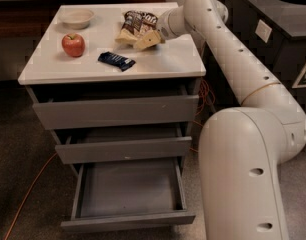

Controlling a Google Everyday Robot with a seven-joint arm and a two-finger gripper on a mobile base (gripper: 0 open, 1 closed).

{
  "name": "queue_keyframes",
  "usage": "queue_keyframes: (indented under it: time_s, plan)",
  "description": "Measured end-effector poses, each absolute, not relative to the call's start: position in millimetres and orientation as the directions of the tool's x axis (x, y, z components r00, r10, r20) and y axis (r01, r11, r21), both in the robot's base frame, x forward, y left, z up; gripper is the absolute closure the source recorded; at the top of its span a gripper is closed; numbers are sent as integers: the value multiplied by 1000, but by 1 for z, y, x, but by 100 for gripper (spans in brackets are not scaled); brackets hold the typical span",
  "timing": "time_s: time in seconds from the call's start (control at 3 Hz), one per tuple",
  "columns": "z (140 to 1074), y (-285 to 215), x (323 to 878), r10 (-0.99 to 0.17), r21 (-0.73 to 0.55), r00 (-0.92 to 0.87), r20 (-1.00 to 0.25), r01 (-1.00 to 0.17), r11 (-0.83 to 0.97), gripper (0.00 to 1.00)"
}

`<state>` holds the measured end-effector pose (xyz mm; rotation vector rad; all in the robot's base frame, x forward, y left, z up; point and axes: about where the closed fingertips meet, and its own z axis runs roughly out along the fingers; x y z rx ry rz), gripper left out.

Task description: Place brown chip bag into bottom drawer

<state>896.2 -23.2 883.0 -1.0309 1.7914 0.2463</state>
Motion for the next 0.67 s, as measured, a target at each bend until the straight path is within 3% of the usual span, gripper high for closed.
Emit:
queue_keyframes:
  time_s: [0.67]
  plan:
    - [873, -34, 910, -560, -287, -151, -815, -735, 615, 54]
